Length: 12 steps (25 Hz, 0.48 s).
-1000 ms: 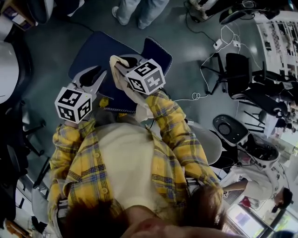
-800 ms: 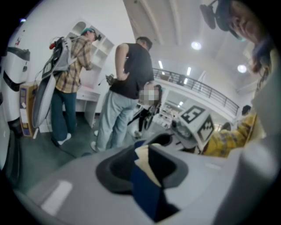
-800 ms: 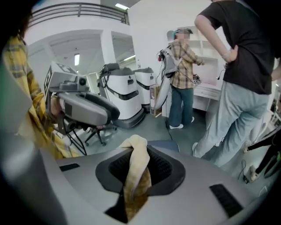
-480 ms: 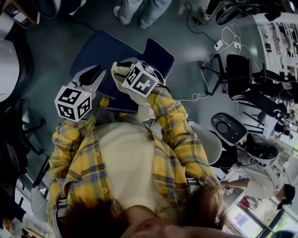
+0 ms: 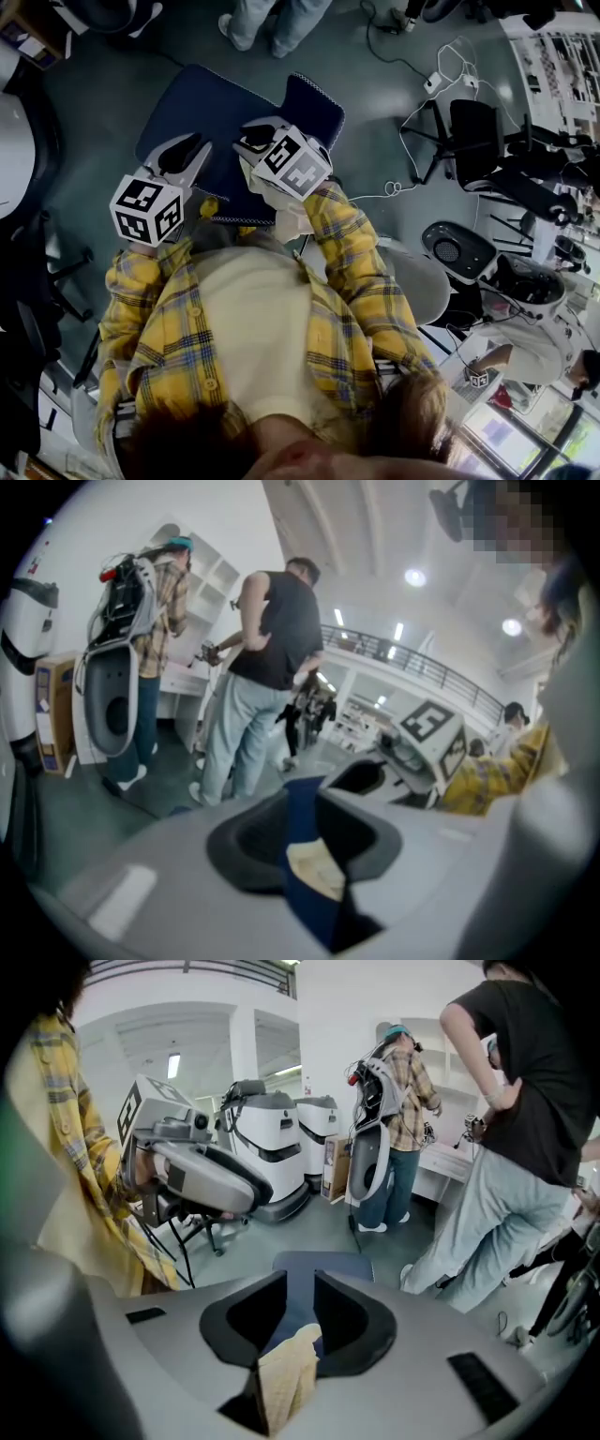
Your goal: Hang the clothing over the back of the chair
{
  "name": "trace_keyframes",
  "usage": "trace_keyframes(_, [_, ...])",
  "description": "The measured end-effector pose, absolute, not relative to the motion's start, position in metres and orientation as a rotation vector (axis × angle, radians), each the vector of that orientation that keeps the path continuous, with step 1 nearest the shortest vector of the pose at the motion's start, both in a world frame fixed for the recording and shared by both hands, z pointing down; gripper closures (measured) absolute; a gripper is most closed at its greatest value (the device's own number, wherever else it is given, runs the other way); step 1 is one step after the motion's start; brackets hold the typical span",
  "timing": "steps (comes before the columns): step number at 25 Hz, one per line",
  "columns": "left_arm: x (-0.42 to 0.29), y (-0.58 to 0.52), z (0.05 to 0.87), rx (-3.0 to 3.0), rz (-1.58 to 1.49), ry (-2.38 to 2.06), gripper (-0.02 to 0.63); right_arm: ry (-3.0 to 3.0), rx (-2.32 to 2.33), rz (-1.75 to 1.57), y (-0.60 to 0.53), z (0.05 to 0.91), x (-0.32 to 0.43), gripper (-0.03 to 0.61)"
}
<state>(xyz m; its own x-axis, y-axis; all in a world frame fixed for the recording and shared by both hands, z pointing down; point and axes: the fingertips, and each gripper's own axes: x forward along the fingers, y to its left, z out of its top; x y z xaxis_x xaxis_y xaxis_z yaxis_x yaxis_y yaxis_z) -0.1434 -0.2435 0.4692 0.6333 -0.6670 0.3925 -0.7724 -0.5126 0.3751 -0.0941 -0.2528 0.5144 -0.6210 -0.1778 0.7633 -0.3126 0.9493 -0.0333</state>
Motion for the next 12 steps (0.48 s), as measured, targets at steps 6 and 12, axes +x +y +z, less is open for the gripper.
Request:
trace_keyframes(6, [-0.126,-0.250,0.463,2.381,0.274,-1.068,0.526,-2.357,0.527,0.287,-0.260,0.485,-0.069,0.525])
trace_keyframes(12, [-0.101,-0.252,0.453,2.438,0.271,-0.989,0.529,-2.444,0.787,0.329,-0.263,0.446,-0.026,0.545])
